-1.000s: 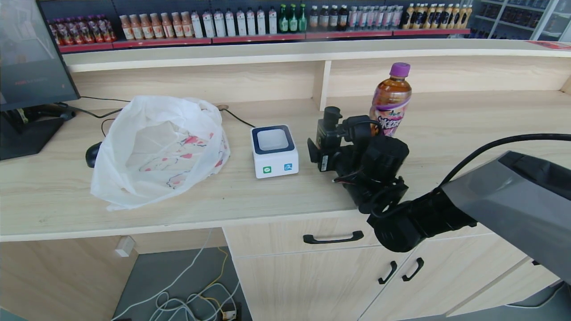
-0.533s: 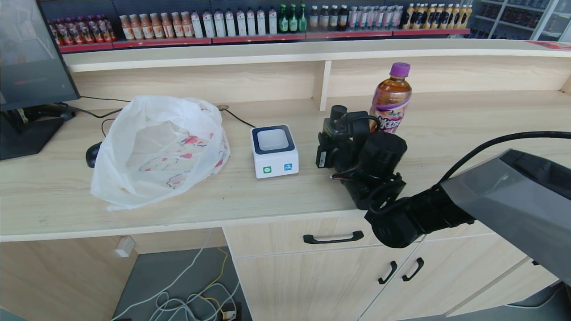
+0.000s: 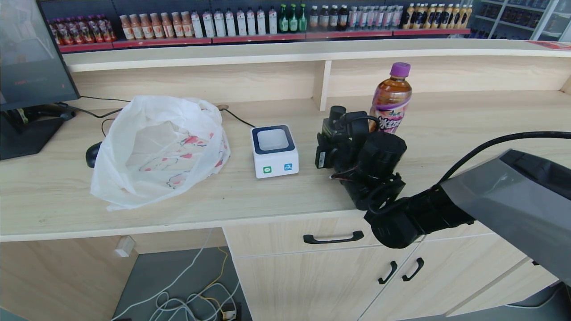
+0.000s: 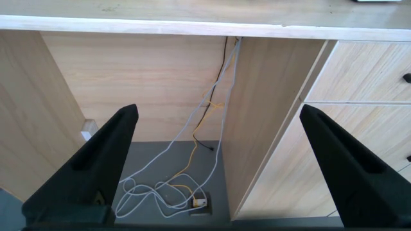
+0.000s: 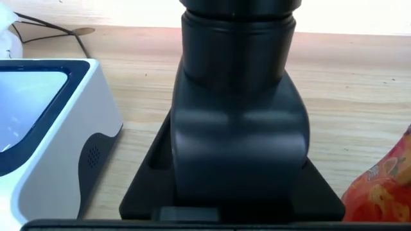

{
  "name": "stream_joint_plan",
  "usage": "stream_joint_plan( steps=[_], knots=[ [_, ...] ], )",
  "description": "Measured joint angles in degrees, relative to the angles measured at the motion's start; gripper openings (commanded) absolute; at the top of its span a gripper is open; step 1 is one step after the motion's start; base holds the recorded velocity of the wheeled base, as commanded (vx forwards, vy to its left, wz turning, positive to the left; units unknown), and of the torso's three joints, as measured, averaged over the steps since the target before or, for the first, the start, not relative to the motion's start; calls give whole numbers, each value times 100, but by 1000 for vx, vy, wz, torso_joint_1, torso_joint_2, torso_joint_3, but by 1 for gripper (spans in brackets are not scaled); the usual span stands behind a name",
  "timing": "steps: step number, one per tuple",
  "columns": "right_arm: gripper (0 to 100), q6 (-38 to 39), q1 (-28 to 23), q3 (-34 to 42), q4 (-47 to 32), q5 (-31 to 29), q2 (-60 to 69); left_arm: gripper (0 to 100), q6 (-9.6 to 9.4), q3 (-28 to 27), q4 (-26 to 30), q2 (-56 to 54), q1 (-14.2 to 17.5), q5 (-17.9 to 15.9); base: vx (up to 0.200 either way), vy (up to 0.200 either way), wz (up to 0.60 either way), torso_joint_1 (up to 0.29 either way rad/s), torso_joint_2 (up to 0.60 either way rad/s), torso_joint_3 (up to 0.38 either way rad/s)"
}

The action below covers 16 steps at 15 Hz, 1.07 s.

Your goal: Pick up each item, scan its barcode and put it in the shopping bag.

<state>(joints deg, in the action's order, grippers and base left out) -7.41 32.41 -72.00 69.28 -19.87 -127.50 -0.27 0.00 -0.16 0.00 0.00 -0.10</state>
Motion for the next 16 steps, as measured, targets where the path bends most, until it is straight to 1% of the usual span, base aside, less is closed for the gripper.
stream_joint_plan(
  steps=[4,7,11,16],
  knots=[
    [0,-13,11,34,2,-5,200,100,0,0,0,2,0,0,0,0,0,0,0,0],
    [0,-44,104,301,21,-46,536,100,2,0,0,2,0,0,0,0,0,0,0,0],
    [0,-74,269,1125,438,-254,1045,100,2,0,0,2,0,0,0,0,0,0,0,0],
    [0,-240,695,2620,1226,-462,1797,100,0,0,0,0,0,0,0,0,0,0,0,0]
  ],
)
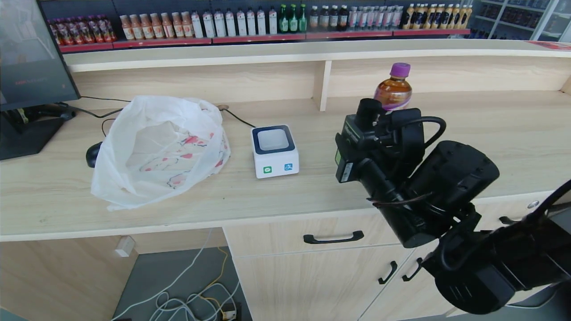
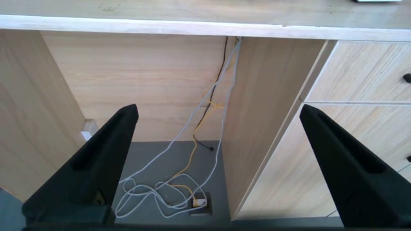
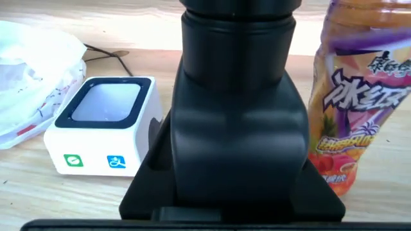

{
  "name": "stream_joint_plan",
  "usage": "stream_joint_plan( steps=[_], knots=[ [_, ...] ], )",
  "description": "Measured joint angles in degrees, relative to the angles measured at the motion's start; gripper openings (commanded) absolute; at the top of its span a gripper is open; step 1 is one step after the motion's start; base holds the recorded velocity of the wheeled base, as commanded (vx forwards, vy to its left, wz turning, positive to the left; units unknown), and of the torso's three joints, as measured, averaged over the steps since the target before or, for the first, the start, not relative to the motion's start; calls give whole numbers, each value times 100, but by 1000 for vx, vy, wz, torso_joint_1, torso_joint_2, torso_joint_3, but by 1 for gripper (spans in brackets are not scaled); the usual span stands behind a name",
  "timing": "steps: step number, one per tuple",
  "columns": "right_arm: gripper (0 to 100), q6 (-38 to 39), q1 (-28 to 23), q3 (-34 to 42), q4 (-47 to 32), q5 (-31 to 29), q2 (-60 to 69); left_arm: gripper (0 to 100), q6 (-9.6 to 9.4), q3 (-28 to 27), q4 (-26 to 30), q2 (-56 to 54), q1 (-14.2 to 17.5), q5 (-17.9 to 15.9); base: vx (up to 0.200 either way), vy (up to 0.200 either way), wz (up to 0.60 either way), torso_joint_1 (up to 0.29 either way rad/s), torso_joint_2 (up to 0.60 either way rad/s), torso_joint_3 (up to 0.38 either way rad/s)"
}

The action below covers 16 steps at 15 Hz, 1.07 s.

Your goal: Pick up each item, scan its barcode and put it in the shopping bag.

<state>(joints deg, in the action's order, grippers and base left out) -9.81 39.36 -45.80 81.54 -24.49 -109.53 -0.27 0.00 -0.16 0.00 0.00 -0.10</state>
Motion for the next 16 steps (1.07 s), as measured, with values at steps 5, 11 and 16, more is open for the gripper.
stream_joint_plan(
  steps=[5,11,16],
  knots=[
    [0,-124,696,1083,818,-649,451,100,0,0,0,2,0,0,0,0,0,0,0,0],
    [0,-312,1618,1913,840,-674,780,100,2,0,0,2,0,0,0,0,0,0,0,0],
    [0,-411,2180,2510,840,-673,1052,100,0,0,0,2,0,0,0,0,0,0,0,0]
  ],
)
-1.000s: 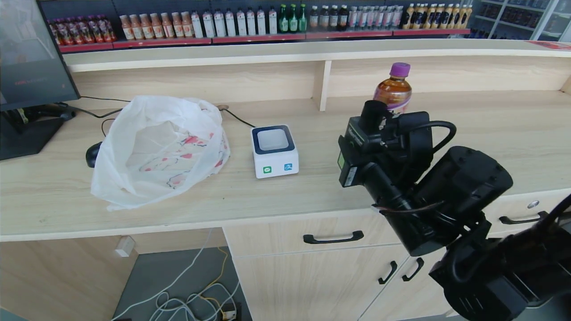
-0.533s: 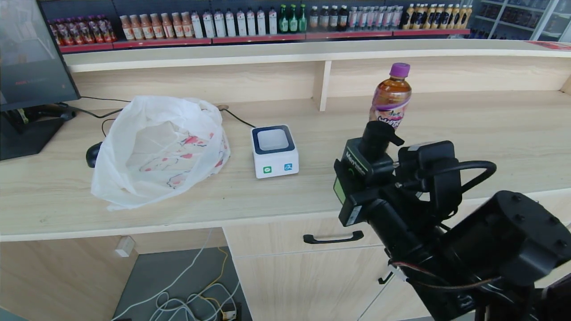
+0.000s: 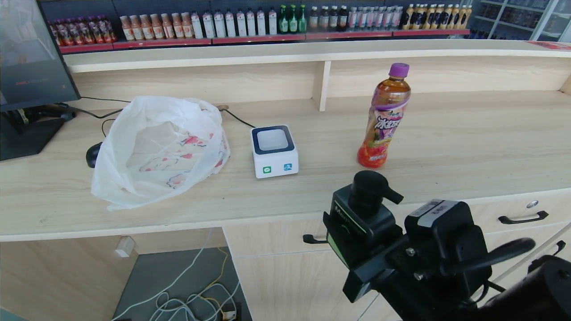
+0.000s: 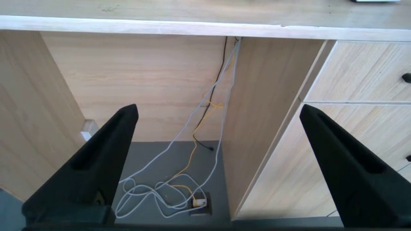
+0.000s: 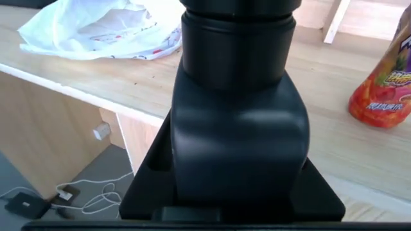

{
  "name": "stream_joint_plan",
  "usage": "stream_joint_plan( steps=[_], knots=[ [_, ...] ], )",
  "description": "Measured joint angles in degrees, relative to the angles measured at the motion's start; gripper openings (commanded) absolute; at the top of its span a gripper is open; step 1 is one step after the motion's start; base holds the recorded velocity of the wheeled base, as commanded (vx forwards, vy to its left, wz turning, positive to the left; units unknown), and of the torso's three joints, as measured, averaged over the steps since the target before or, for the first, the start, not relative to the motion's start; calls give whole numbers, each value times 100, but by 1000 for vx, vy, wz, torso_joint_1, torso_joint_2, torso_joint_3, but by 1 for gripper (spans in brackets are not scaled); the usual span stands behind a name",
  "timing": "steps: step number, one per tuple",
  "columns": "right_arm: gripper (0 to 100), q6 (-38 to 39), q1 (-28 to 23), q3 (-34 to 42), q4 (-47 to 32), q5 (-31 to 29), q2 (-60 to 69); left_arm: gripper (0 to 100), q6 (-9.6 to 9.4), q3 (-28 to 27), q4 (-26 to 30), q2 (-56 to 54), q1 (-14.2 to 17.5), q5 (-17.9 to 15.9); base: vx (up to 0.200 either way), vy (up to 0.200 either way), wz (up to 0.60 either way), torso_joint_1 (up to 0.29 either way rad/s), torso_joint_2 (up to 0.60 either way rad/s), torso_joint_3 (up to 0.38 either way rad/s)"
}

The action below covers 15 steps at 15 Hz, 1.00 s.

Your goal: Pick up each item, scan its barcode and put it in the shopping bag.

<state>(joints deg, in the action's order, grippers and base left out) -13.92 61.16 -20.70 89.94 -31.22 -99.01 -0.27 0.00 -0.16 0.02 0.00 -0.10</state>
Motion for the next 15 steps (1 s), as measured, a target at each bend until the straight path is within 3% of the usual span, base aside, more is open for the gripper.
stream_joint_plan(
  steps=[5,8,10,12,15],
  knots=[
    [0,-408,916,59,2,-360,76,100,2,0,0,0,0,0,0,0,0,0,0,0],
    [0,-1117,1456,463,-2,-435,210,100,0,0,0,0,0,0,0,0,0,0,0,0],
    [0,-1530,1569,594,-2,-446,306,100,0,0,0,-2,0,0,0,0,0,0,0,0],
    [0,-2470,1596,607,-2,-413,395,100,0,0,0,-2,0,0,0,0,0,0,0,0],
    [0,-3461,1588,414,5,189,528,100,0,0,0,0,0,0,0,0,0,0,0,0]
  ],
)
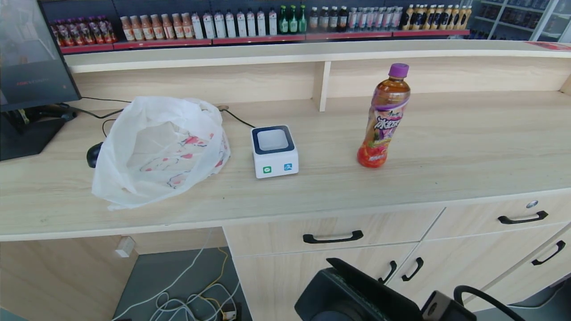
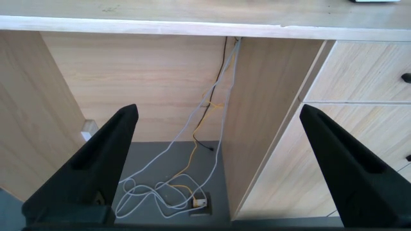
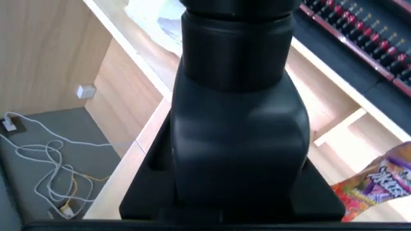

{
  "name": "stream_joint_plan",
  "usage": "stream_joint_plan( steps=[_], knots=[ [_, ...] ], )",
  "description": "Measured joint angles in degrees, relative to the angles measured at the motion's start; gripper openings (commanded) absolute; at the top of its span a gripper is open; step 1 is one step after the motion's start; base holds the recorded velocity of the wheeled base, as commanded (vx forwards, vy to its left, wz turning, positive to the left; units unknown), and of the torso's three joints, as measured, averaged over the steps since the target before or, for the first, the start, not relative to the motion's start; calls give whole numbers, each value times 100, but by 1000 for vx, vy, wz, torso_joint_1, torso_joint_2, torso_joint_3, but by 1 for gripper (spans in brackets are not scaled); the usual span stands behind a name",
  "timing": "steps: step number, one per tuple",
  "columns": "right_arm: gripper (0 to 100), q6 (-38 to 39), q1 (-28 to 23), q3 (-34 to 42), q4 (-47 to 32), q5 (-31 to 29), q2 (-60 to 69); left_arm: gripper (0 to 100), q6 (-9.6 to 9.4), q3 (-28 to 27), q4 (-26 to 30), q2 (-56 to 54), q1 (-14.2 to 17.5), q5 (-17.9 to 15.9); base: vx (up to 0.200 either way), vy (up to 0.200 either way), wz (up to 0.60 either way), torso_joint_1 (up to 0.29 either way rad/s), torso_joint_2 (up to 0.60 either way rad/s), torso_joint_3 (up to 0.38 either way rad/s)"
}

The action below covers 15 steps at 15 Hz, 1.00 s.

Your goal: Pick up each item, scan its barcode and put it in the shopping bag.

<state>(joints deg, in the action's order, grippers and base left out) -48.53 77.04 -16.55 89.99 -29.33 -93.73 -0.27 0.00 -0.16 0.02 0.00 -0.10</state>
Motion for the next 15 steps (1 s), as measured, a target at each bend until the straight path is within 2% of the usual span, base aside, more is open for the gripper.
stream_joint_plan(
  steps=[2,4,9,15],
  knots=[
    [0,-416,-179,-85,-7,763,-21,100,0,0,0,0,0,0,0,0,0,0,0,0],
    [0,-1148,-315,-144,-7,1026,-48,100,2,0,0,0,0,0,0,0,0,0,0,0],
    [0,-2487,-443,-284,-7,1069,-67,100,0,0,2,0,0,0,0,0,0,0,0,0],
    [0,-4565,-434,-456,-7,1070,79,100,0,0,2,-2,0,0,0,0,0,0,0,0]
  ],
)
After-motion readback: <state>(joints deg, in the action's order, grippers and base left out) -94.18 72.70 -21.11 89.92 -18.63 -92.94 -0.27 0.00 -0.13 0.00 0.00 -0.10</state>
